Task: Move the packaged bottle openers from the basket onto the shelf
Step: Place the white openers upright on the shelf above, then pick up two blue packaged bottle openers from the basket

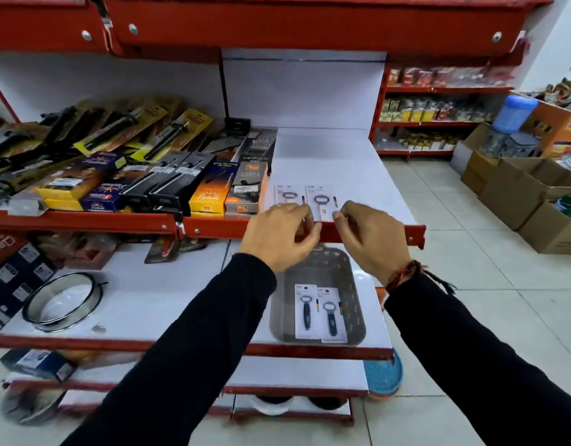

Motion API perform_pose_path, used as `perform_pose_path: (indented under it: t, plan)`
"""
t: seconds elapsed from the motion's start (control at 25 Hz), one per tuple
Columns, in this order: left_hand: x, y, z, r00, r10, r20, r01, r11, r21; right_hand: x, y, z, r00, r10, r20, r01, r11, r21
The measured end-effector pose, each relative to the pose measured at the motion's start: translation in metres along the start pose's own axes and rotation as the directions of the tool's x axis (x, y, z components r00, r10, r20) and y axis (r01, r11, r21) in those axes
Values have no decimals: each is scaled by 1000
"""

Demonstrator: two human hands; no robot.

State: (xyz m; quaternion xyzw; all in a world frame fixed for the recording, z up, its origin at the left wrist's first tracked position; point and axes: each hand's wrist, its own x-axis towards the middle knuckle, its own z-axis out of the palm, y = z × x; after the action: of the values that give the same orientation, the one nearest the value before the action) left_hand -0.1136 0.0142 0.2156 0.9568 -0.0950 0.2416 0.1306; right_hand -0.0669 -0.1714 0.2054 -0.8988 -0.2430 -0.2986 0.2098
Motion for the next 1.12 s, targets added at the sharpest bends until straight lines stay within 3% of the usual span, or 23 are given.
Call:
perform_pose_path:
  t: [0.2,0.36,0.56,0.72,0.88,1.12]
  plan:
    - [-39,-7,61,967,-124,223,131,991,-18,-63,16,51,961,65,267,-70,998,7]
    - [-34,-28,127,880,-214,425,209,976,59,-76,53,117,824,190,534,-186,981,-62]
    - [-14,-45,201,722,-240,649,191,971,146,-72,91,190,677,233,698,1,948,-318]
    - [7,-59,256,605,-293,741,193,956,221,-71,112,236,587,273,762,47,929,-368]
    - [10,-60,291,603,-290,743,194,957,215,-78,124,254,599,247,762,127,910,-395]
    - [7,-64,306,601,-315,735,176,949,263,-79,128,254,654,185,734,110,936,-335]
